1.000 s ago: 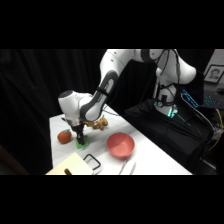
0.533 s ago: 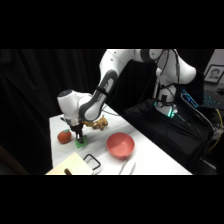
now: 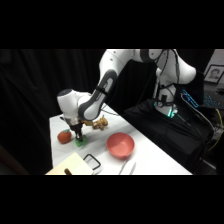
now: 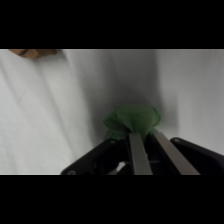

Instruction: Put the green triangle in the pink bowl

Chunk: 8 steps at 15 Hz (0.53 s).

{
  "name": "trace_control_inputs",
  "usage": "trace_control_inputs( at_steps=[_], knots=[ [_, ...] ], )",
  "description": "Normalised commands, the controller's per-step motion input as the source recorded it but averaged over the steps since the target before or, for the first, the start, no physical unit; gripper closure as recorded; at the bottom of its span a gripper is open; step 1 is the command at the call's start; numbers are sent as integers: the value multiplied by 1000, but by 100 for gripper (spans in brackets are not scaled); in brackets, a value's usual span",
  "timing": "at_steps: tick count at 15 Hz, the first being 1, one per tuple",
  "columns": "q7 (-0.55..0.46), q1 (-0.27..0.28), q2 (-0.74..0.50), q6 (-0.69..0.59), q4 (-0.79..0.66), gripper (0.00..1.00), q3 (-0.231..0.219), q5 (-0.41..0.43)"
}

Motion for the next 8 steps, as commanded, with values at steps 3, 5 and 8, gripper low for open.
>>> trace_control_inputs(
  at_steps=[3,5,8],
  knots=[
    [-182,-57,-272,-19,-145,95,14,79],
    [-187,-47,-394,-39,-266,95,15,74],
    [-145,-7,-507,-53,-430,95,-6,50]
  ],
)
